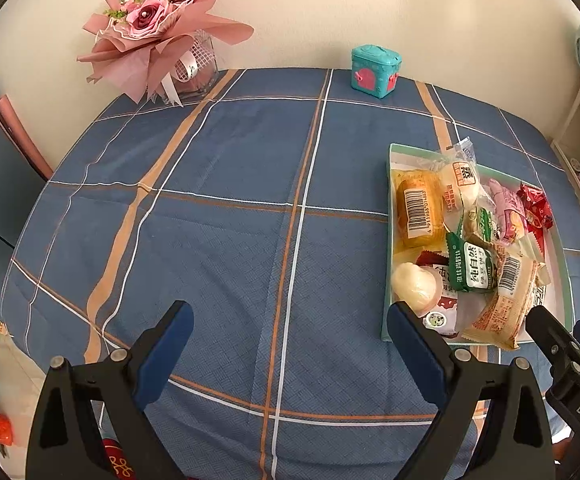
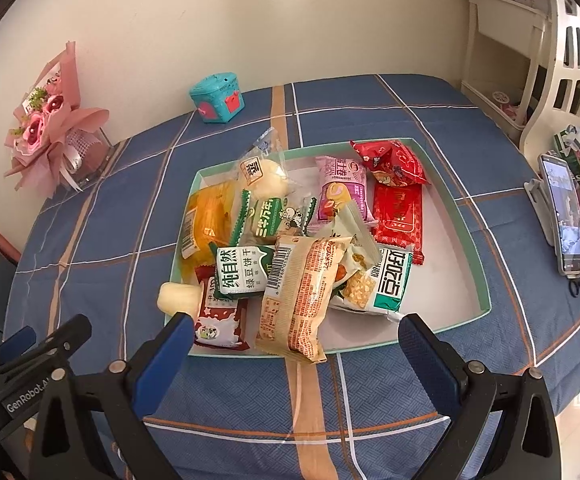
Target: Organize snacks
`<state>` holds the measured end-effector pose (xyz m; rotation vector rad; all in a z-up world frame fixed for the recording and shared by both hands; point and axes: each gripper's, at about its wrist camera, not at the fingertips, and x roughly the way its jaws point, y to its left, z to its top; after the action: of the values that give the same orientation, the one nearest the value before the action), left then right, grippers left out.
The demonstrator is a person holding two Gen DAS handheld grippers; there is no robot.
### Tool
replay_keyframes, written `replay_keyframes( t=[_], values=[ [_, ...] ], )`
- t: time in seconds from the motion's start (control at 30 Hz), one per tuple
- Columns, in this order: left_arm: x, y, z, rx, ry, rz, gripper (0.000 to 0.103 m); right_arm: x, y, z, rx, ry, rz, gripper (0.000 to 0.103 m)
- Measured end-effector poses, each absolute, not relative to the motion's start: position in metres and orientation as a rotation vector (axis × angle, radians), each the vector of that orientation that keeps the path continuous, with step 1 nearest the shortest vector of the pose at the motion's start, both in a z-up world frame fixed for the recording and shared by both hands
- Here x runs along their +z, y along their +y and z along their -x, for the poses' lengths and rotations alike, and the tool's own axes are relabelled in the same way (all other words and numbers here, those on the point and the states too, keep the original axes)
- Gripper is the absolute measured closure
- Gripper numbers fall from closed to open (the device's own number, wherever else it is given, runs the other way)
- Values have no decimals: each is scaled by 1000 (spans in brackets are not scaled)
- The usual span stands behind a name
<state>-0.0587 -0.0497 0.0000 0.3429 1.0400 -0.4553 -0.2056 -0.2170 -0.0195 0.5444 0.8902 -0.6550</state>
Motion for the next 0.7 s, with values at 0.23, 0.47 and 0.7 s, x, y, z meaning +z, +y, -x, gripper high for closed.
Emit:
replay_keyframes(
  t=[0.23, 0.47, 0.7],
  values=[
    [-1, -49, 57, -446, 1048, -341, 6, -21, -217, 204, -654, 903, -537, 0],
    [0, -49, 58, -448, 1053, -332, 6, -22, -217, 203, -654, 909, -532, 0],
    [1, -47, 58, -445, 1059, -320, 6, -22, -217, 203, -654, 910, -531, 0]
  ],
)
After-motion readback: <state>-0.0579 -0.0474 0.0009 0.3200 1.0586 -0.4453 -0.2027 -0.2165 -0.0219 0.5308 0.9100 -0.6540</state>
